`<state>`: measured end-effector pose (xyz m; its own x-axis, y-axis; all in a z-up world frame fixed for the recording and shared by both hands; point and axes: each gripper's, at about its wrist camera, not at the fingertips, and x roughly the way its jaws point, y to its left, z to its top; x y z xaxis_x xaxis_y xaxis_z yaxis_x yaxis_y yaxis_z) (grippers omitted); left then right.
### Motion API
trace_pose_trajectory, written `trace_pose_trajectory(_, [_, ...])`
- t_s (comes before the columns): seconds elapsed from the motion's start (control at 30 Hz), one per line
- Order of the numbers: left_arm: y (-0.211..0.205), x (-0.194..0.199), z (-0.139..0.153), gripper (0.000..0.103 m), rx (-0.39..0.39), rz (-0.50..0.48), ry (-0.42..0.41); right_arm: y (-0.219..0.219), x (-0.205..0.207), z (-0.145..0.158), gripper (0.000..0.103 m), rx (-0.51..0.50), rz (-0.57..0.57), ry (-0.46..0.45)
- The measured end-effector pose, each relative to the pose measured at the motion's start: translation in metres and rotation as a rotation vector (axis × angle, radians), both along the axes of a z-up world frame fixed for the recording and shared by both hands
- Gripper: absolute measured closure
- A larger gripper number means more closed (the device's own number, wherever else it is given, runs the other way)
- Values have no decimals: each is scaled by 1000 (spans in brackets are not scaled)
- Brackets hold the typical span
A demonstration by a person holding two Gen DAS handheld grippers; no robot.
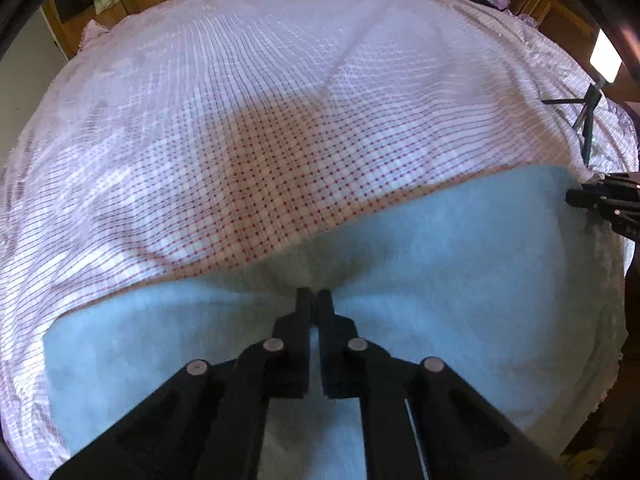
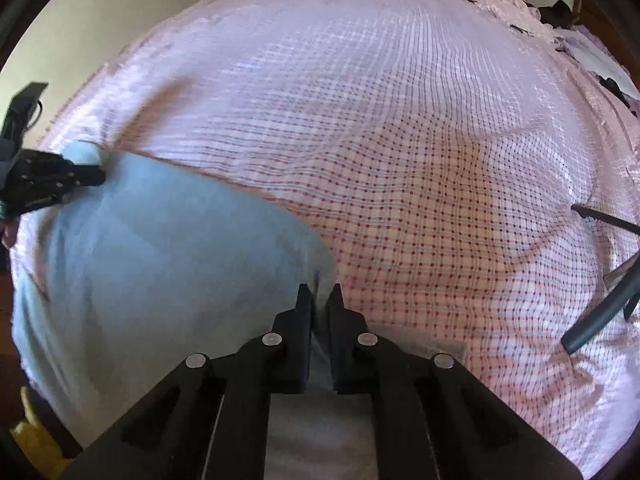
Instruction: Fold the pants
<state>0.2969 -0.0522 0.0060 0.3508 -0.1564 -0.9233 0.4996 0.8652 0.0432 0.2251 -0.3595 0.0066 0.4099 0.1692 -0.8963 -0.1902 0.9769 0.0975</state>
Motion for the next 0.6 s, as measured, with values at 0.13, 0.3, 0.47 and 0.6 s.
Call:
trace_pose_trajectory(0.13, [14,-25,21,100,-46,19,-29,-3,-26,24,103,16,14,-34])
trace_pose_trajectory(0.3, [26,-70,42,100,-86,37,-59,13,-54,42,103,30,28,-62])
trace_pose_trajectory(0.47, [42,-122,56,100,-112,61,-103,25,-88,54,103,25,54,-89])
trace_pose_trajectory(0.6, [50,-166,62,100,-138,82,-141,33,-120,60,103,13,66,-113])
